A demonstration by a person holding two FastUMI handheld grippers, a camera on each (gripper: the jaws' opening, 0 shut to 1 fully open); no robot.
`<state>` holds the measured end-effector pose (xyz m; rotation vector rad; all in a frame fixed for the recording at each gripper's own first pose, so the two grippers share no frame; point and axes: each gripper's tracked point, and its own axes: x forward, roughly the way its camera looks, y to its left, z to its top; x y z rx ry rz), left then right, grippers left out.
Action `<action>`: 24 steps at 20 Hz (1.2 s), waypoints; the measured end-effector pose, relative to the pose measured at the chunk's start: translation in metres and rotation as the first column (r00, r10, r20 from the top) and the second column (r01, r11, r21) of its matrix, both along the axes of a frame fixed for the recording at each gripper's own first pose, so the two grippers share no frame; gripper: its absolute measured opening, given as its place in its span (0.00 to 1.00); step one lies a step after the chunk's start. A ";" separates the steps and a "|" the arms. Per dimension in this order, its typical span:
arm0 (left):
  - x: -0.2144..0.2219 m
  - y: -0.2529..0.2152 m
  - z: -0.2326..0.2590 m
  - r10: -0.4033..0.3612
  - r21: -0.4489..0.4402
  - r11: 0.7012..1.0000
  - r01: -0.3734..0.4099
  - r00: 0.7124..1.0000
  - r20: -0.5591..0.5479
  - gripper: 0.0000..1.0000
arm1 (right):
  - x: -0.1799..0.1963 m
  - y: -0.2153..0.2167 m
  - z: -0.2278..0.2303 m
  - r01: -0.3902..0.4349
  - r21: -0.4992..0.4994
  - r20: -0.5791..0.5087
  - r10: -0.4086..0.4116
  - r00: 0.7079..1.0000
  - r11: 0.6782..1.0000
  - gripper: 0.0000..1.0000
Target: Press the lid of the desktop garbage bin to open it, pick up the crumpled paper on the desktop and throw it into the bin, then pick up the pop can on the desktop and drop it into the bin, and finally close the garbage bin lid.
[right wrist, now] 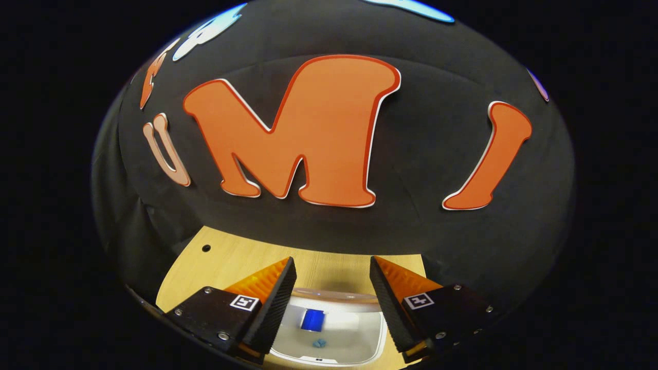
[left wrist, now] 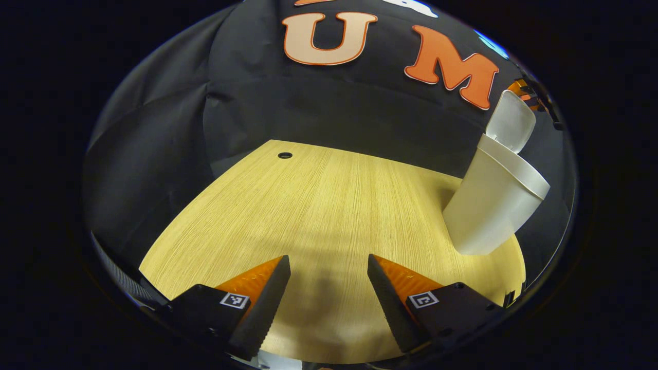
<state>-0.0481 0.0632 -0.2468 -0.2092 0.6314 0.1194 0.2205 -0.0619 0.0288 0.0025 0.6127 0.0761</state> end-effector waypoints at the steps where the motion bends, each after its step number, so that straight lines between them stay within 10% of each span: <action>1: 0.001 -0.002 -0.001 -0.006 0.001 1.000 0.006 1.000 -0.002 0.97 | -0.006 -0.001 -0.004 -0.008 -0.014 -0.012 0.008 1.000 1.000 0.87; 24: 0.000 -0.012 -0.014 -0.060 -0.001 0.998 0.060 0.996 -0.059 0.97 | -0.135 0.024 -0.128 -0.108 0.031 -0.317 0.112 0.942 0.994 0.91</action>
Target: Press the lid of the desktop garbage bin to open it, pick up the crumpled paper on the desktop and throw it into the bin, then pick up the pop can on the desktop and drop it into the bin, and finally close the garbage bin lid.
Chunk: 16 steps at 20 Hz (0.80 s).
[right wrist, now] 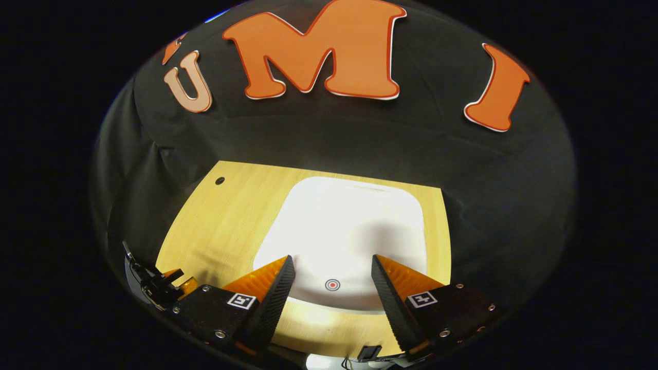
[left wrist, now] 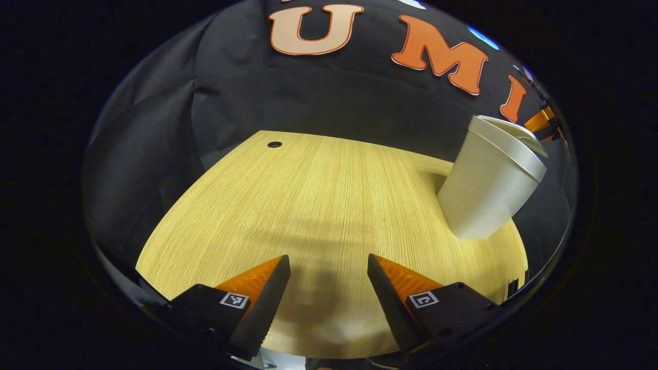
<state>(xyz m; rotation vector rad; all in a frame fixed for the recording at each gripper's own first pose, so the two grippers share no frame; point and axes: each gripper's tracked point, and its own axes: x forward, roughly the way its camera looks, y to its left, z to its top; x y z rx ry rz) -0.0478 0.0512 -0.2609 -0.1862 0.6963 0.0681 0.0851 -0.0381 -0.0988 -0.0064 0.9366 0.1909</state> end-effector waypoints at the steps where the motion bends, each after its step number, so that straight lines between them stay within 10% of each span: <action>1: -0.001 -0.001 -0.003 -0.004 0.002 1.000 0.004 1.000 -0.010 0.97 | -0.001 0.000 -0.004 -0.001 -0.004 -0.005 0.001 1.000 1.000 0.91; 16: 0.010 0.013 -0.021 0.022 -0.049 0.998 -0.026 0.996 -0.081 0.97 | -0.008 0.007 -0.021 -0.126 -0.062 -0.199 0.111 0.974 0.990 0.87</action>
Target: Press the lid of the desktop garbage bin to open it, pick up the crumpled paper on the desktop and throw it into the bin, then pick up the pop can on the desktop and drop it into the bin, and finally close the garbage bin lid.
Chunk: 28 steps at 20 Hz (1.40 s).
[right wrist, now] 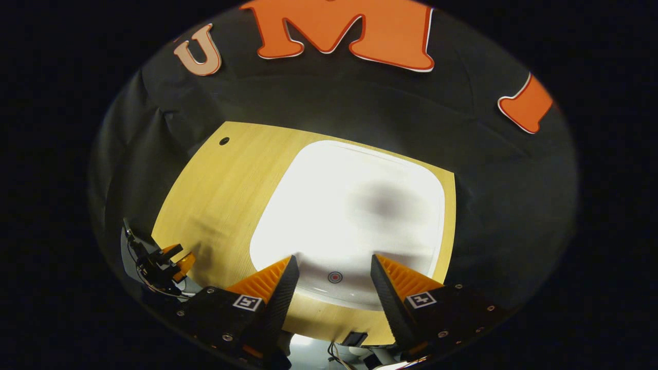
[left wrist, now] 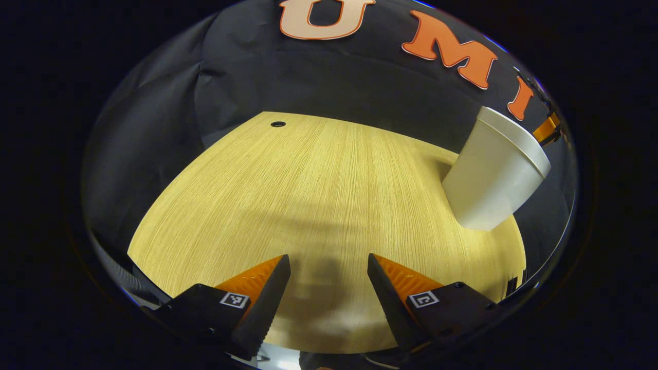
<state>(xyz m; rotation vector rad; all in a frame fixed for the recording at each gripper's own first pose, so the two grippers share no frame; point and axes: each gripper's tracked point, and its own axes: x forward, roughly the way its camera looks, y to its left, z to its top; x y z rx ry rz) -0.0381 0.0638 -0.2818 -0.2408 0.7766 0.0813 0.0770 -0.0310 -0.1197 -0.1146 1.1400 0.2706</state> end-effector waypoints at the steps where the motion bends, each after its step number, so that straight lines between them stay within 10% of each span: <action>1: 0.003 0.001 0.001 -0.002 0.000 1.000 0.002 1.000 0.003 0.97 | 0.001 0.000 0.000 0.010 -0.001 -0.001 -0.010 1.000 1.000 0.87; 14: 0.060 0.028 0.103 -0.084 0.089 0.993 0.071 0.985 0.148 0.97 | -0.015 0.014 0.027 0.162 0.152 0.204 -0.191 0.960 0.975 0.87; 28: 0.117 -0.001 0.252 -0.213 0.181 0.972 0.152 0.897 0.388 0.96 | -0.059 -0.023 0.040 0.271 0.256 0.452 -0.363 0.815 0.928 0.86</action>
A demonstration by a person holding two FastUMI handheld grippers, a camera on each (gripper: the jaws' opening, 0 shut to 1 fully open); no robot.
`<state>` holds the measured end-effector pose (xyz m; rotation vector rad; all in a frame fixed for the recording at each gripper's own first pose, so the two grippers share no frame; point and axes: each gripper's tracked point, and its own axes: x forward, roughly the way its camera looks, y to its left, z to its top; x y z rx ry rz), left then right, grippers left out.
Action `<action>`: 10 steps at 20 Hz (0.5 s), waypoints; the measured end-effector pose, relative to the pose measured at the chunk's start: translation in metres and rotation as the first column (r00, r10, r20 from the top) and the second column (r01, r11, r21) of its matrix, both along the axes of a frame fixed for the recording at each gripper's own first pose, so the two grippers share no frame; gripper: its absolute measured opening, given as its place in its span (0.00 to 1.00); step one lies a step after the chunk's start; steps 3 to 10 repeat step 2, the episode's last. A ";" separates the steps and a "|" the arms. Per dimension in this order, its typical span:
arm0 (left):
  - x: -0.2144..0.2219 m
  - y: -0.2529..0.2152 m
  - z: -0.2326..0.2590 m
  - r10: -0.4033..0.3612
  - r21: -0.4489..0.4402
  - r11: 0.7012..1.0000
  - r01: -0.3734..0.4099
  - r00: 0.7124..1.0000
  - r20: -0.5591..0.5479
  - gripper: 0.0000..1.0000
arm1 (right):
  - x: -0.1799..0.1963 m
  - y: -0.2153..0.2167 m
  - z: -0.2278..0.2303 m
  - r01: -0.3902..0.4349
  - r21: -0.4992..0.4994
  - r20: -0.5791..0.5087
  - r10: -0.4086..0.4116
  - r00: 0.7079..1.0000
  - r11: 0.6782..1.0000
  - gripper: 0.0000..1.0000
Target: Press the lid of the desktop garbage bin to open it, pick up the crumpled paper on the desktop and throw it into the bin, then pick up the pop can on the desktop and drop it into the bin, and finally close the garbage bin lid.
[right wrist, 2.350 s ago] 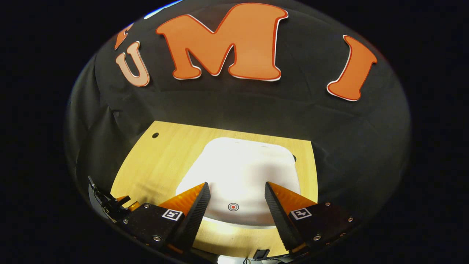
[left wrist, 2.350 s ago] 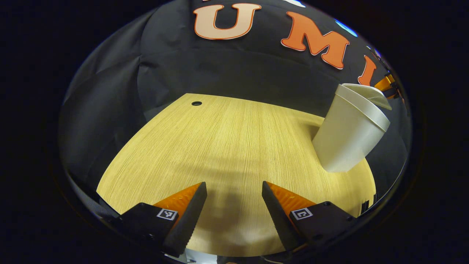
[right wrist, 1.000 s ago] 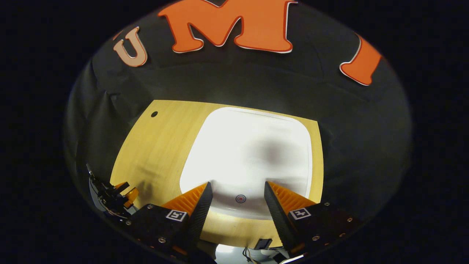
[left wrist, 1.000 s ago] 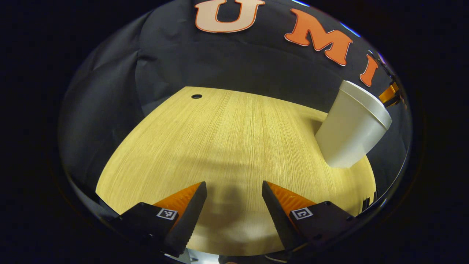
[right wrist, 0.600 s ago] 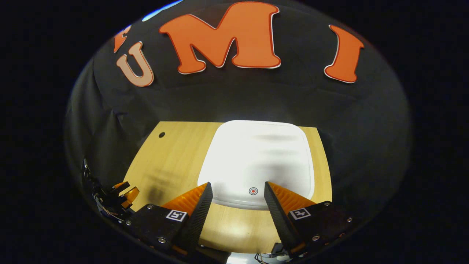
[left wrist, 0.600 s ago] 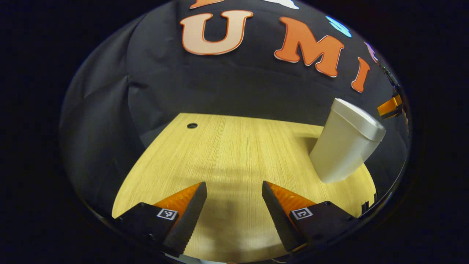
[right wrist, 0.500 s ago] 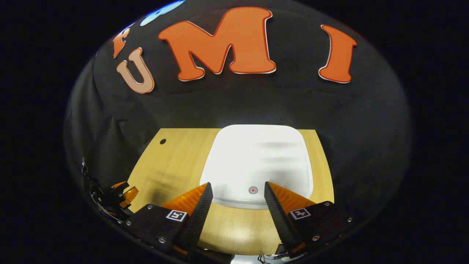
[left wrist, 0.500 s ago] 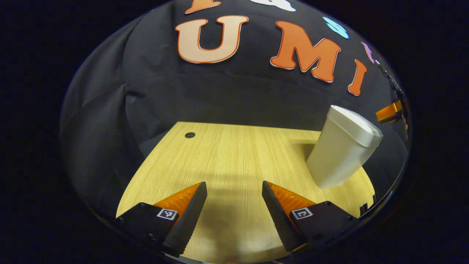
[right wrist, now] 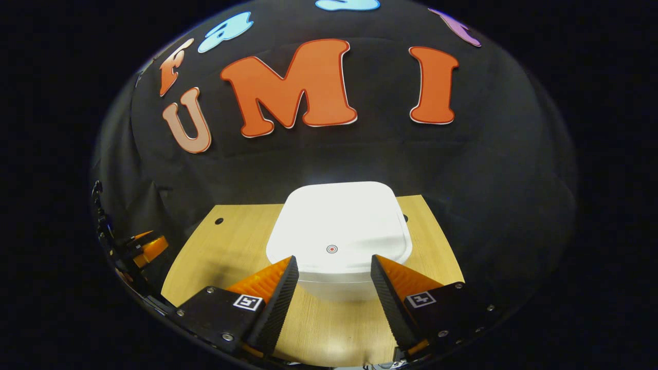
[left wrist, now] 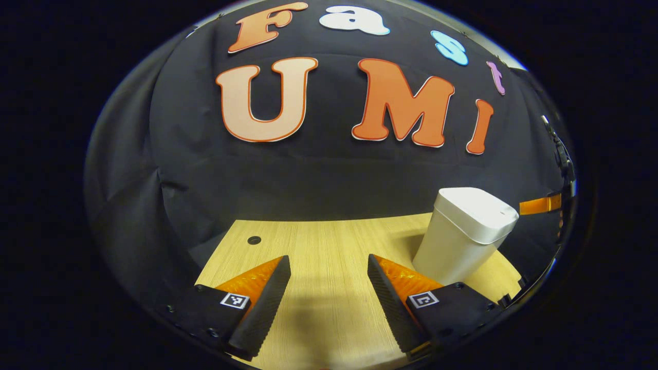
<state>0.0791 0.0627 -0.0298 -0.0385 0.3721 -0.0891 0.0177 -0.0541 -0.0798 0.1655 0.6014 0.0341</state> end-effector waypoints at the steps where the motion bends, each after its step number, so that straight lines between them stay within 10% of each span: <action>1: 0.001 -0.003 0.003 -0.005 0.001 1.000 0.004 1.000 0.008 0.96 | -0.002 0.004 -0.002 0.003 -0.005 0.024 -0.003 1.000 1.000 0.86; 10: 0.004 -0.006 0.009 -0.009 0.000 1.000 0.009 1.000 0.016 0.96 | -0.002 0.006 -0.002 0.002 -0.021 0.047 -0.001 0.999 1.000 0.86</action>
